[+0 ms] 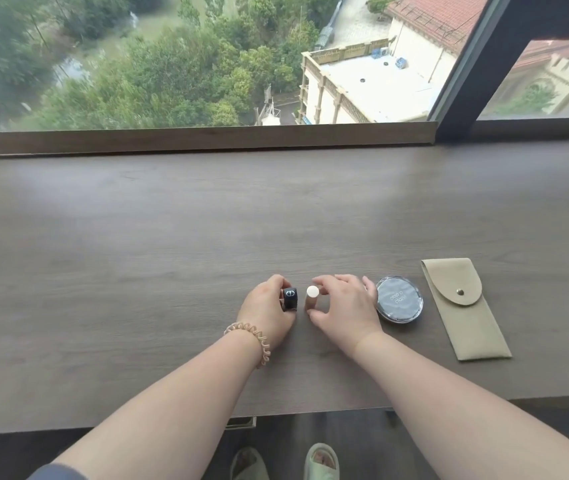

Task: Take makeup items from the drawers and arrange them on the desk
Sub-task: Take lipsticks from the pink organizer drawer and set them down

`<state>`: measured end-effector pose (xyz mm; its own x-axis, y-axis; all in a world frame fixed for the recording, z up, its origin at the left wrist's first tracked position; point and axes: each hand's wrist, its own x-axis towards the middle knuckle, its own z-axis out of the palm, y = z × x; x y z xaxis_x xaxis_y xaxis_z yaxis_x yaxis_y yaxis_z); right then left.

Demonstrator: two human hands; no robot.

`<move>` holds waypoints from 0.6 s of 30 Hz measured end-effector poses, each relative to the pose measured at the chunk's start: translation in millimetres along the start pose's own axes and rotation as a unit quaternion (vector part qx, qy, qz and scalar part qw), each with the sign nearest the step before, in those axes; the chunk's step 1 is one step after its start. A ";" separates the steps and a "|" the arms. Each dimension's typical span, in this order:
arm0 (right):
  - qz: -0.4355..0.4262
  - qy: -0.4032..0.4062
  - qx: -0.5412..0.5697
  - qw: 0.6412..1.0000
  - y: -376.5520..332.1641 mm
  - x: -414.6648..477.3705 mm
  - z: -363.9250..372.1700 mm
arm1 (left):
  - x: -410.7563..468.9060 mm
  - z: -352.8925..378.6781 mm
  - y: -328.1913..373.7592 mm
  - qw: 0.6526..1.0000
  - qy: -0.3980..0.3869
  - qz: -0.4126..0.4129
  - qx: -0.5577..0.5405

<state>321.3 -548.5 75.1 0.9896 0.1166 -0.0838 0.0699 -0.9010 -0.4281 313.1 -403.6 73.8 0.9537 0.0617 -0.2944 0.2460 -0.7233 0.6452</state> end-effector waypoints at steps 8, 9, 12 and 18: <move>-0.147 0.041 0.062 0.986 -19.8 -12.7 -31.1 | -29.7 -42.6 8.2 0.997 0.053 0.056 0.019; -0.158 0.054 0.078 0.983 -31.4 -12.6 -35.0 | -36.5 -52.5 9.1 0.993 0.093 0.059 0.029; -0.198 0.077 0.089 0.973 -74.8 -9.4 -40.1 | -59.6 -87.1 7.2 0.974 0.205 0.044 0.082; -0.302 0.011 0.079 0.950 -175.7 -41.6 -23.4 | -136.5 -160.4 -35.5 0.938 0.303 -0.037 0.166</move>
<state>270.8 -404.8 174.8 0.7777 0.5816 0.2387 0.6077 -0.5981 -0.5225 202.0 -276.1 204.2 0.8838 0.4276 0.1897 0.3447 -0.8695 0.3538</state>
